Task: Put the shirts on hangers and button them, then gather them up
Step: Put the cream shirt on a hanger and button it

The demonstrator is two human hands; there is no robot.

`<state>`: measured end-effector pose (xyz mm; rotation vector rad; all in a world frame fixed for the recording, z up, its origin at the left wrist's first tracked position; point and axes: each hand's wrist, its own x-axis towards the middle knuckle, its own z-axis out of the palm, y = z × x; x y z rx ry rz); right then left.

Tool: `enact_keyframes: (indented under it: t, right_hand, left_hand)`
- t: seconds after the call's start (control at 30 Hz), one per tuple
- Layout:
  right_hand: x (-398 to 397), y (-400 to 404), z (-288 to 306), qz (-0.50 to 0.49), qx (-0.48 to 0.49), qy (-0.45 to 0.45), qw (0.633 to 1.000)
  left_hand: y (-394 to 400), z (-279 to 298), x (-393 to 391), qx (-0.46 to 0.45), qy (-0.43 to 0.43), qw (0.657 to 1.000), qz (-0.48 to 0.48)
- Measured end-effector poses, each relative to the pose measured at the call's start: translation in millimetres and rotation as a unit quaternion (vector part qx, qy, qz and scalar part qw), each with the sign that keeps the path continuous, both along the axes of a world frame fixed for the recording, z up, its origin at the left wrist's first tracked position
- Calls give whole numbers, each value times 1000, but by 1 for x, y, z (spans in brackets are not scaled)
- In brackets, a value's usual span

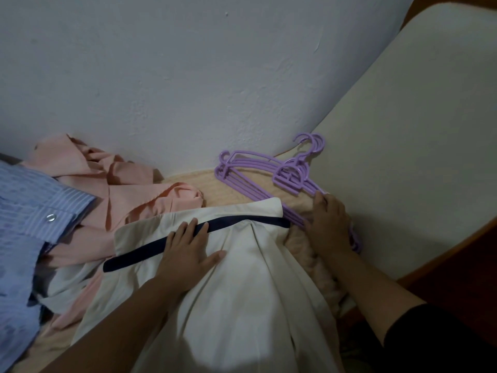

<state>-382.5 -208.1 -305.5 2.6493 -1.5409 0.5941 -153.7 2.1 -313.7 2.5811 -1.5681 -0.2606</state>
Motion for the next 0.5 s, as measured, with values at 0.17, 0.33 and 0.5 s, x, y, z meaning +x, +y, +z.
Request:
enact_keyframes:
  t: [0.17,0.33,0.5]
  right_hand:
    - [-2,-5,12,-13,45,-64,997]
    - [0,-2,17,-56,50,-53,996]
    - [2,-2,29,-71,124,-112,983]
  left_hand:
    - [0,-2,2,4,-2,1000,-2]
    - [-1,-3,0,12,-9,1000,0]
    - [-1,0,1,15,-6,1000,1]
